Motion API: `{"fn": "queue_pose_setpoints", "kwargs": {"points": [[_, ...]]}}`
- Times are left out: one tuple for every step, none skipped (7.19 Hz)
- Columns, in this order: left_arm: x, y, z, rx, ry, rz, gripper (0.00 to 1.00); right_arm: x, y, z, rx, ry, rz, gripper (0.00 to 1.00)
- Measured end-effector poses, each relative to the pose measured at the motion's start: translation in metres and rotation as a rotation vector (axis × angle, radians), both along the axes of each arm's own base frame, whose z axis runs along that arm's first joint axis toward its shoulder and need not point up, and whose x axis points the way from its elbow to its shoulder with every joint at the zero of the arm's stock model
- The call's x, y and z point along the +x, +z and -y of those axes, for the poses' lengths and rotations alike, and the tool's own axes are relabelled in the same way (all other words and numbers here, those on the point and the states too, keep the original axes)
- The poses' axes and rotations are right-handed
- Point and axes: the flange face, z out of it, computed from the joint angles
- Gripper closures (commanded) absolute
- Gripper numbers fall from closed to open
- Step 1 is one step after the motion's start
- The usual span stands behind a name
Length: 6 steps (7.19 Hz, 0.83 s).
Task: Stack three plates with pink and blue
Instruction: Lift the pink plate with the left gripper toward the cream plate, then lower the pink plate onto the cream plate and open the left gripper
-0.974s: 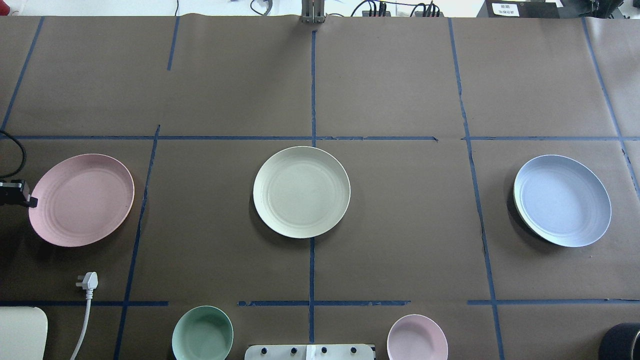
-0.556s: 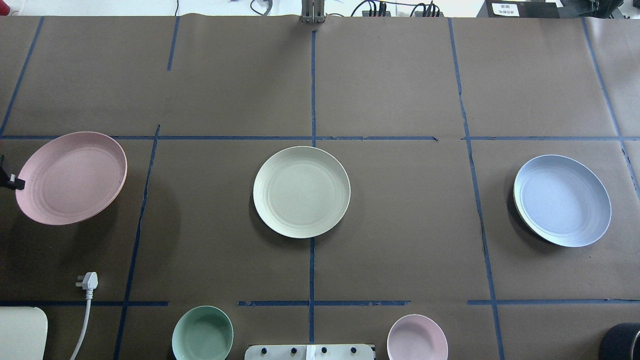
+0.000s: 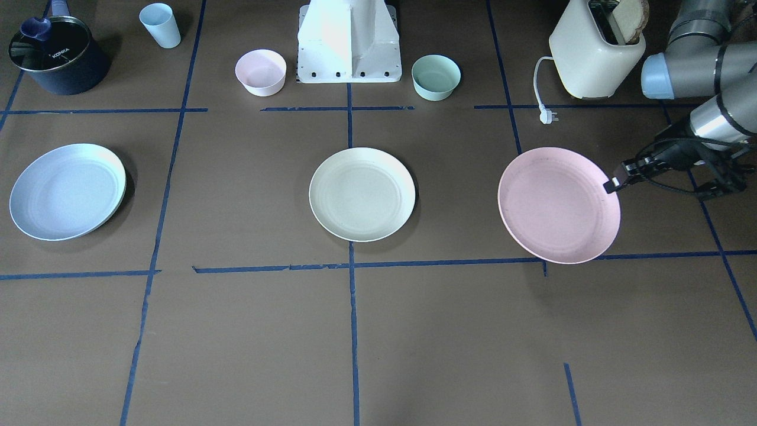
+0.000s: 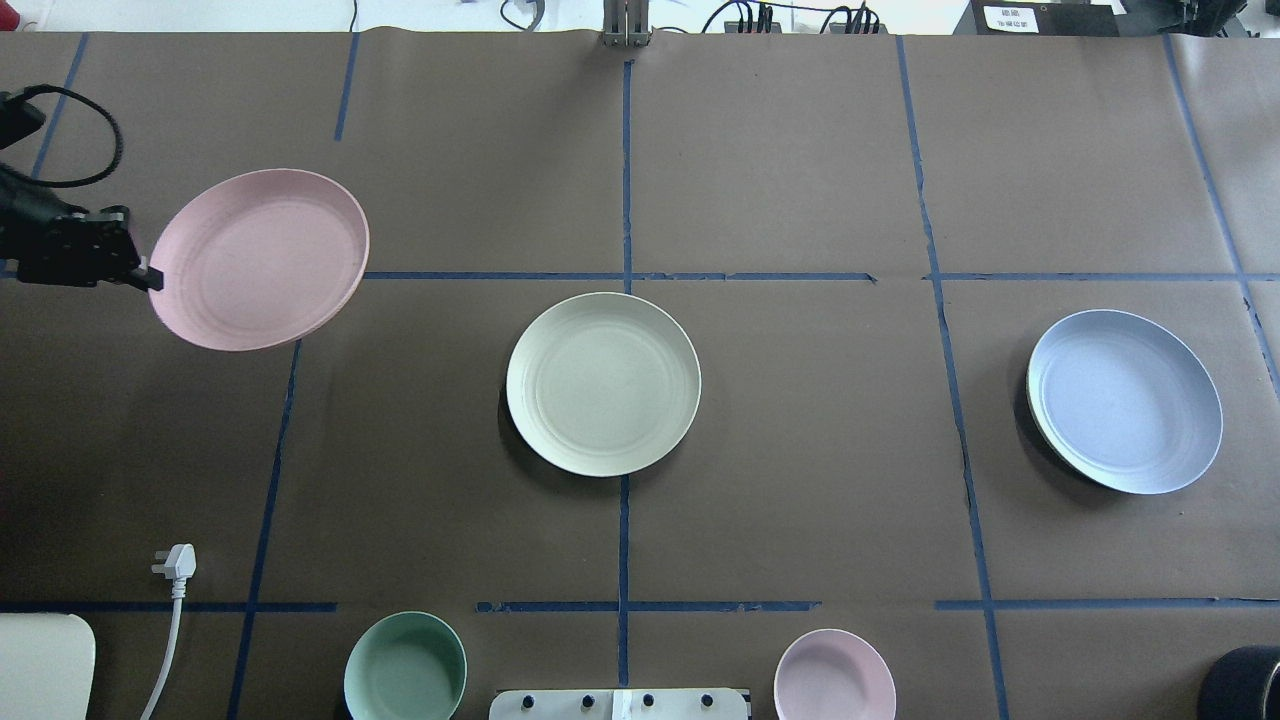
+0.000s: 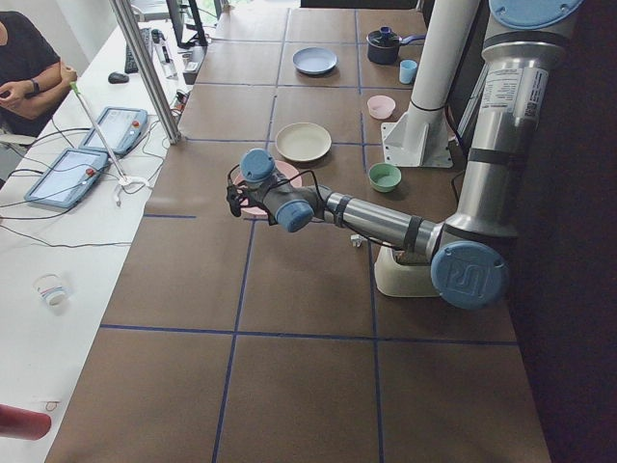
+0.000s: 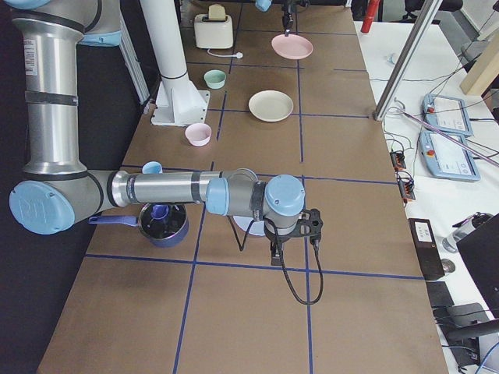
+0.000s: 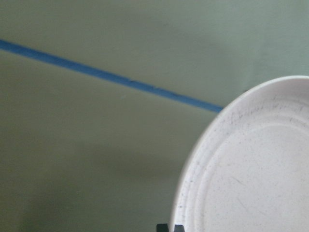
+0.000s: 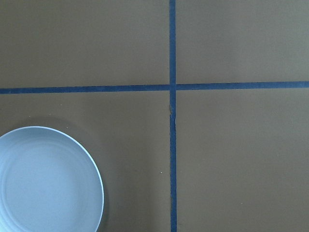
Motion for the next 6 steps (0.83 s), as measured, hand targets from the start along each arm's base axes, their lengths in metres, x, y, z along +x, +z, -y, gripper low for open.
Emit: {"fn": "queue_pose_setpoints", "kwargs": {"points": [[0.048,-0.039,0.001,-0.015,-0.017,-0.007,1.0,0.0,-0.002,0.001,0.005,-0.001,0.0,0.0],[0.098,-0.082,-0.006,-0.041,-0.035,-0.026,1.0,0.0,-0.004,0.003,0.012,-0.002,-0.002,0.0],[0.145,-0.122,-0.02,-0.067,-0.05,-0.051,1.0,0.0,-0.008,0.006,0.019,-0.003,-0.004,0.0],[0.182,-0.145,-0.039,-0.074,-0.054,-0.059,1.0,0.0,-0.012,0.009,0.025,-0.002,-0.004,0.0],[0.219,-0.156,-0.062,-0.065,-0.049,-0.055,1.0,0.0,-0.015,0.013,0.026,0.003,-0.002,0.0],[0.245,-0.161,-0.082,-0.053,-0.04,-0.047,1.0,0.0,-0.013,0.013,0.018,0.007,0.001,0.0]]}}
